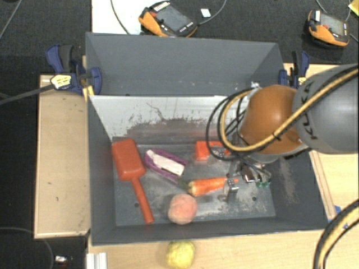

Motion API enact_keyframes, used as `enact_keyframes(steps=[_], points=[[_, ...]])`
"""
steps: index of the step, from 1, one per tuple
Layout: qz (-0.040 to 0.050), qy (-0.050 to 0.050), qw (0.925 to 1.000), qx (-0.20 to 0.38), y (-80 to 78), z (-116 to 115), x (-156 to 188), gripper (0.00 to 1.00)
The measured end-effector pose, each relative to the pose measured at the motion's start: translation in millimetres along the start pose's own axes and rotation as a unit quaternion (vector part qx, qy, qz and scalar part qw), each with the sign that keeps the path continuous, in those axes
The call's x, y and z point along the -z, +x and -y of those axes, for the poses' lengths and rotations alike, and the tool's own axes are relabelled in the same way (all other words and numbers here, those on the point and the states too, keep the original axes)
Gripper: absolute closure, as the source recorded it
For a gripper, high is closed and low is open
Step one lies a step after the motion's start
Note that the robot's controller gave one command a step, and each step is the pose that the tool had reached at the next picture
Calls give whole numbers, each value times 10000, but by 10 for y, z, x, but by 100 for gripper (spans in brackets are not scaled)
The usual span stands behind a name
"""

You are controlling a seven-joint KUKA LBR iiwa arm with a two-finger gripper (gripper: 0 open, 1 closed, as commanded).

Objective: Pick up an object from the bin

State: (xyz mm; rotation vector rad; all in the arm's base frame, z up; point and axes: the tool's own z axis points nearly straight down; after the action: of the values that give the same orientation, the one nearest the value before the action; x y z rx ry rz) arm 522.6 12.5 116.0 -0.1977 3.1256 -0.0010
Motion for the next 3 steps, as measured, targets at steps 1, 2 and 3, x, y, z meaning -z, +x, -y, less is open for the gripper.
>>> enact_keyframes(steps=[1, 2, 3], points=[[-47, -12, 10000, -85, 114, -206, -156, 0], [9, 2, 10000, -57, 49, -216, -456, 0], [-20, -5, 9947, -1029, 98, -293, -453, 100]])
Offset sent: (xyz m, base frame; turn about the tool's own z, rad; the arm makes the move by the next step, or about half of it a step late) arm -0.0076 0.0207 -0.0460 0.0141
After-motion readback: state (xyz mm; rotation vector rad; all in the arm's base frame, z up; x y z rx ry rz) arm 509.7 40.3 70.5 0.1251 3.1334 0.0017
